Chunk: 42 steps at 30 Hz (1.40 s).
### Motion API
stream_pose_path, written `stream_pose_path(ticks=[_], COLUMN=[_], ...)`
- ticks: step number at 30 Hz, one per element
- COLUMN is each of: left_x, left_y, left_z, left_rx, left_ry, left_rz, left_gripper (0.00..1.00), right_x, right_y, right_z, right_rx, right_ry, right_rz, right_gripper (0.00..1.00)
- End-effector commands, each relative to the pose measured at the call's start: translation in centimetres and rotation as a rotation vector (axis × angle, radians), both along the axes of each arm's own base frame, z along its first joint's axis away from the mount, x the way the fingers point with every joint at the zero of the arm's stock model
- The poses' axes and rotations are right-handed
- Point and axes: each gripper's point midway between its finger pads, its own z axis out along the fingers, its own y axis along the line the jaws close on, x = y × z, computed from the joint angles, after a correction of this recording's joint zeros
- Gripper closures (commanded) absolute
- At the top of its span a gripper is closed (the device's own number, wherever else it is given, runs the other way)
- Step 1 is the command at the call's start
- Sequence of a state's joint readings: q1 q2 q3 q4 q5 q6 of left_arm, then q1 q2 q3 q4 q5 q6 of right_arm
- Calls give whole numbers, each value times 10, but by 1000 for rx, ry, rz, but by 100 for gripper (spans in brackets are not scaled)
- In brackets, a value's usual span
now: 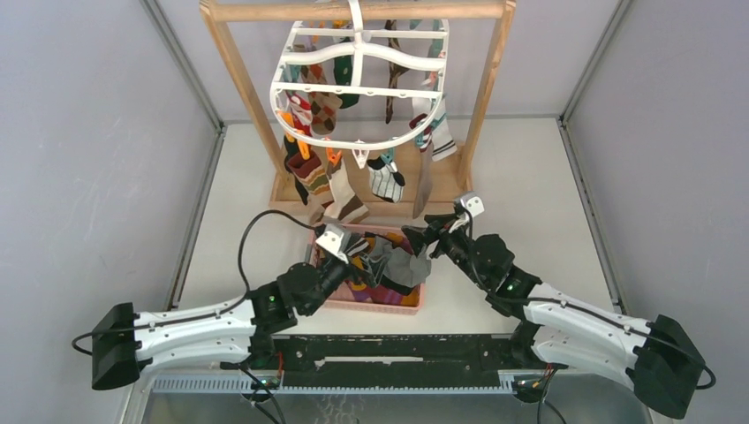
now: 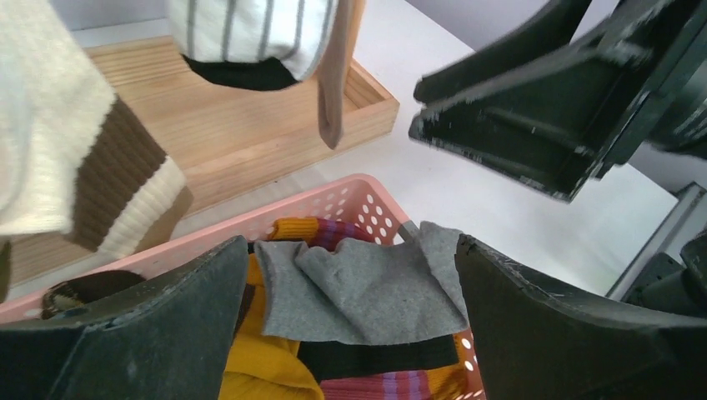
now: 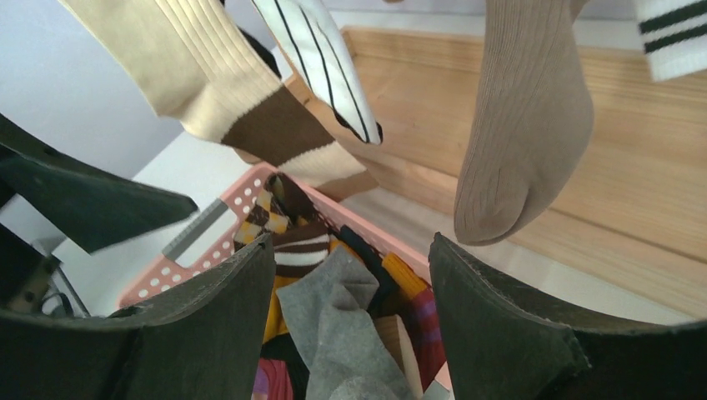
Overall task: Remove the socks clipped to the hanger
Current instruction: Place the sock in the bin.
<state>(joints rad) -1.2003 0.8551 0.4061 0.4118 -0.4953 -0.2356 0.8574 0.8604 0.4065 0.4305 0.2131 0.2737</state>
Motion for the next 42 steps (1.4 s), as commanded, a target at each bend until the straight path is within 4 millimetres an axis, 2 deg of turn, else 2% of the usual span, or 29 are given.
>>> stream_pose_path(ticks=[1, 9, 14, 20, 28, 31, 34, 37, 42], left_x=[6, 21, 28, 29, 31, 31, 32, 32, 32], left_y=[25, 84, 105, 101, 97, 96, 95, 94, 92], left_z=[-2, -4, -5, -10, -15, -15, -18, -19, -21], left_rx=[3, -36, -68, -63, -48, -55, -45, -46, -41], left_ry=[-15, -24, -12, 0, 4, 2, 8, 9, 12], left_rz=[94, 318, 379, 364, 362, 358, 358, 356, 352], left_gripper=[4, 5, 6, 6, 6, 6, 7, 7, 7], right_x=[3, 2, -1, -7, -21, -25, -25, -23, -33], right_y=[11, 24, 39, 39, 26, 33, 35, 40, 76], right_z=[8, -1, -13, -49, -75, -82, -98, -116, -132], right_rx=[33, -7, -72, -236, -454, -508, -582, -629, -590], right_ry=[-7, 13, 42, 134, 200, 218, 259, 290, 318], right_rz=[27, 60, 81, 5, -144, -135, -160, -168, -8], right_gripper=[26, 28, 32, 35, 36, 36, 49, 49, 48])
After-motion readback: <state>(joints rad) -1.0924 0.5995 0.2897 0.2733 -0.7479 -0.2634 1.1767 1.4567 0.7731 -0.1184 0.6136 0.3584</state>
